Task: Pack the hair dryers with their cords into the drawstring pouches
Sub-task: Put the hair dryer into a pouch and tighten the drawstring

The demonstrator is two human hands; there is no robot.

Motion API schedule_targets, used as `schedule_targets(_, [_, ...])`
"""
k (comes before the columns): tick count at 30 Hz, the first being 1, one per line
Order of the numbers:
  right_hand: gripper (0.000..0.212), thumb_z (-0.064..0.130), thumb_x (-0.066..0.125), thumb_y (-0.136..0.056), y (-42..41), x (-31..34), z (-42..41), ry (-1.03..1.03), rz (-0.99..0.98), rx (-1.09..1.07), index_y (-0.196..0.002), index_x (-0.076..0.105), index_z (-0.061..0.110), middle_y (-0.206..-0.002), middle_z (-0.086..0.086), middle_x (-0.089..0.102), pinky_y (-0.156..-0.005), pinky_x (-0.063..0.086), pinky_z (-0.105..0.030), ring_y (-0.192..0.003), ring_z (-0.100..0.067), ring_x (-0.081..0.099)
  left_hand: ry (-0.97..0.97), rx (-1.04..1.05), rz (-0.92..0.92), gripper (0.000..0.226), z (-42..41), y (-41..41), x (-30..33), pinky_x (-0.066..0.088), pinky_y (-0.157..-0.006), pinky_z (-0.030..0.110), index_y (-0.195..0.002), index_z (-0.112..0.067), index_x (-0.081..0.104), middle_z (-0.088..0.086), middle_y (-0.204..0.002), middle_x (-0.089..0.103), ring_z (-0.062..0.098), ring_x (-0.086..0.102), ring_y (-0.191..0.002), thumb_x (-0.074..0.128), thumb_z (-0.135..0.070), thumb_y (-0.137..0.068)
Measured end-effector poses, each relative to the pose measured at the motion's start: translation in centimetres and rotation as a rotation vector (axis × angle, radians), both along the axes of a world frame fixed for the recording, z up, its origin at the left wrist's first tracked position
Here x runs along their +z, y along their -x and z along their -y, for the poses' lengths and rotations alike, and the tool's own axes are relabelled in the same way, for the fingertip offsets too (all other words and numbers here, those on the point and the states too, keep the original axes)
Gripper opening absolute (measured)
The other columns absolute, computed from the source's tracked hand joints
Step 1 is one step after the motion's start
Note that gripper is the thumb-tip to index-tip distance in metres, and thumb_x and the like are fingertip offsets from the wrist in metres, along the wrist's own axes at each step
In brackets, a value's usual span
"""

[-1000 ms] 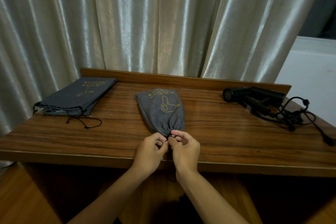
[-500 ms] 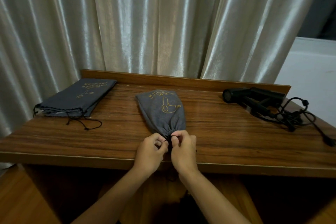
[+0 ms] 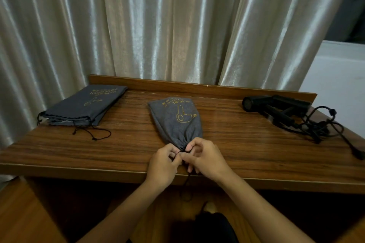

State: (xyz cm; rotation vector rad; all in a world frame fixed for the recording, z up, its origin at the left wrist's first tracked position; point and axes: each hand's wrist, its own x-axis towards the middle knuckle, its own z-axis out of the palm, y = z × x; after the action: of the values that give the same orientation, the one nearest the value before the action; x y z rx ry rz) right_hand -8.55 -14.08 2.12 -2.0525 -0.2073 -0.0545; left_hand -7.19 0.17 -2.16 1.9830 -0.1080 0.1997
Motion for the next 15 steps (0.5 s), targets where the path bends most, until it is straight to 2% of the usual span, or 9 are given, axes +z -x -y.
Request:
schedule_targets(5, [0.024, 0.002, 0.067, -0.087, -0.6, -0.5, 0.2, 0.225, 0.129, -0.104, -0.079, 0.055, 0.022, -0.058, 0.002, 0.061, -0.047, 0.046, -0.02, -0.046, -0.011, 0.06, 0.007, -0.005, -0.005, 0.014, 0.1, 0.0, -0.1, 0.031, -0.038, 0.016, -0.08, -0.016, 0.061, -0.004, -0.065, 0.067, 0.009, 0.05, -0.04, 0.062, -0.018, -0.093])
schedule_targets(7, [0.024, 0.005, 0.064, -0.089, -0.8, -0.8, 0.3, 0.293, 0.176, -0.165, -0.08, 0.053, 0.024, -0.065, 0.004, 0.059, -0.055, 0.047, -0.022, -0.055, -0.012, 0.058, 0.009, -0.006, -0.01, 0.014, 0.1, 0.0, -0.1, 0.031, -0.038, 0.017, -0.08, -0.017, 0.061, -0.004, -0.066, 0.067, 0.009, 0.051, -0.04, 0.061, -0.018, -0.093])
schedule_targets(9, [0.022, 0.005, 0.062, -0.091, -0.9, -0.8, 0.7, 0.3, 0.198, -0.148, -0.081, 0.054, 0.023, -0.072, 0.004, 0.06, -0.059, 0.042, -0.019, -0.063, -0.008, 0.054, 0.028, -0.014, -0.017, 0.014, 0.1, 0.0, 0.0, 0.031, -0.037, 0.016, -0.079, -0.017, 0.061, -0.004, -0.065, 0.067, 0.009, 0.05, -0.04, 0.061, -0.017, -0.093])
schedule_targets(11, [0.02, 0.005, 0.061, -0.092, -0.9, -0.6, 1.2, 0.181, 0.13, -0.047, -0.082, 0.054, 0.021, -0.073, 0.002, 0.062, -0.062, 0.042, -0.02, -0.063, -0.008, 0.053, 0.046, -0.012, -0.017, 0.015, 0.1, 0.0, 0.0, 0.03, -0.036, 0.016, -0.078, -0.016, 0.061, -0.004, -0.064, 0.066, 0.009, 0.049, -0.039, 0.061, -0.016, -0.093])
schedule_targets(13, [0.016, 0.007, 0.058, -0.096, -0.7, -0.2, 1.7, -0.074, -0.035, 0.067, -0.084, 0.054, 0.017, -0.07, 0.0, 0.06, -0.057, 0.041, -0.02, -0.059, -0.008, 0.05, 0.04, -0.006, -0.014, 0.017, 0.1, 0.0, 0.0, 0.029, -0.036, 0.016, -0.077, -0.017, 0.06, -0.005, -0.064, 0.065, 0.009, 0.048, -0.038, 0.061, -0.016, -0.093])
schedule_targets(15, [0.016, 0.015, 0.055, -0.098, -0.5, 0.4, 2.6, -0.372, -0.257, 0.152, -0.083, 0.052, 0.017, -0.064, 0.002, 0.053, -0.048, 0.031, -0.017, -0.052, -0.007, 0.04, 0.028, -0.009, -0.018, 0.017, 0.1, 0.0, 0.0, 0.03, -0.037, 0.017, -0.077, -0.017, 0.06, -0.005, -0.065, 0.066, 0.008, 0.049, -0.038, 0.06, -0.017, -0.094])
